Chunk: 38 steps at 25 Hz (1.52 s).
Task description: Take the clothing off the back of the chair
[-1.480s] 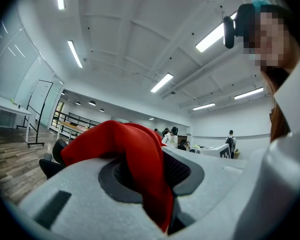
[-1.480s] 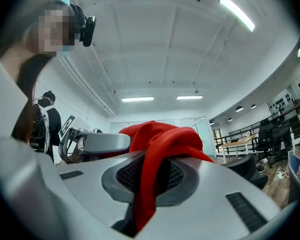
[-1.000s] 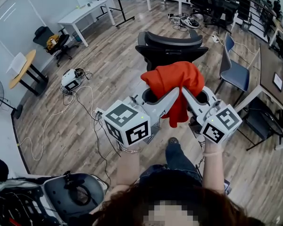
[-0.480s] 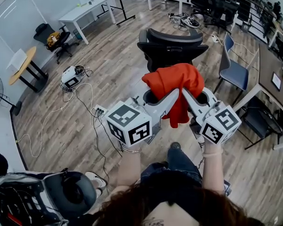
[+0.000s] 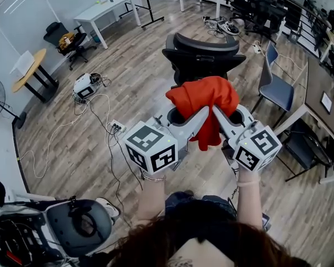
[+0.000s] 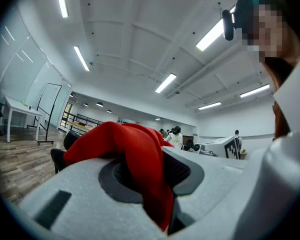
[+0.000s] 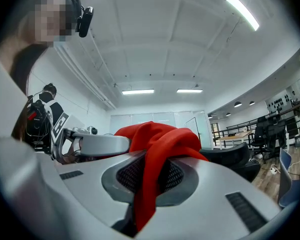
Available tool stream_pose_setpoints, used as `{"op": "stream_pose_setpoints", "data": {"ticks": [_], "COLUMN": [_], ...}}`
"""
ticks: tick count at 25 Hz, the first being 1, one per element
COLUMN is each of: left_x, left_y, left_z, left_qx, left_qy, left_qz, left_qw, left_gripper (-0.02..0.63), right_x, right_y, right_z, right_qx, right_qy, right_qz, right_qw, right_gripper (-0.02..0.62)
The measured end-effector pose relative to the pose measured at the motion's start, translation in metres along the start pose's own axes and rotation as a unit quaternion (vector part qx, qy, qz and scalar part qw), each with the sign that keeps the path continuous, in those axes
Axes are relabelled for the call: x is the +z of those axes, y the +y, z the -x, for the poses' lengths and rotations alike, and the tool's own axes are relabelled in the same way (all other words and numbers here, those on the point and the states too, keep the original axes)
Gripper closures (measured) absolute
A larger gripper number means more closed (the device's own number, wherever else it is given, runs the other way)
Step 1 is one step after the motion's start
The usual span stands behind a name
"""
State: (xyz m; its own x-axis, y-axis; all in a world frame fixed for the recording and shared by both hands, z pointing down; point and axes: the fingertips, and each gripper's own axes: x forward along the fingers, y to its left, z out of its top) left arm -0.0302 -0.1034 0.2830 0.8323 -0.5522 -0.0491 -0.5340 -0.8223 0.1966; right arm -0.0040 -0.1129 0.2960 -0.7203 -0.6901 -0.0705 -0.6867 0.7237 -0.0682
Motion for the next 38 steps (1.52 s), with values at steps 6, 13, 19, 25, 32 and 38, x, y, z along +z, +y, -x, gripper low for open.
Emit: {"op": "stream_pose_setpoints", "data": {"ticks": [6,13,19,25,32,38], "left_x": [-0.002,-0.01,-0.015,-0.015,-0.019,-0.02], "left_y": [-0.017,-0.045,-0.073,-0.097,-0.114,-0.122], "left_z": [-0.007,-0.012,-0.012,-0.012,-0.008,-0.008], "left_qx": [0.021,0.038,0.05,0.058,0.063,0.065], "left_qy": [0.002,0.003,0.002,0.001,0.004,0.005], "left_qz": [0.003,0.009,0.007,0.01,0.015,0.019], "left_qw": [0.9998,0.9992,0.9987,0.9983,0.9979,0.9977], "left_gripper": [0.499,0.499,0.499,0.499,0.499,0.498], "right_x": [0.005,0.007,0.01,0.016,0.016,0.019], "right_y": [-0.004,-0.001,0.005,0.011,0.019,0.021], "right_z": [0.019,0.052,0.079,0.102,0.118,0.127], "right_qx": [0.008,0.011,0.017,0.026,0.034,0.038], "right_qy": [0.013,0.018,0.019,0.017,0.02,0.023], "right_qz": [0.009,0.021,0.025,0.024,0.025,0.032], "right_qw": [1.0,1.0,0.999,0.999,0.999,0.999], "right_gripper": [0.56,0.56,0.56,0.56,0.56,0.56]}}
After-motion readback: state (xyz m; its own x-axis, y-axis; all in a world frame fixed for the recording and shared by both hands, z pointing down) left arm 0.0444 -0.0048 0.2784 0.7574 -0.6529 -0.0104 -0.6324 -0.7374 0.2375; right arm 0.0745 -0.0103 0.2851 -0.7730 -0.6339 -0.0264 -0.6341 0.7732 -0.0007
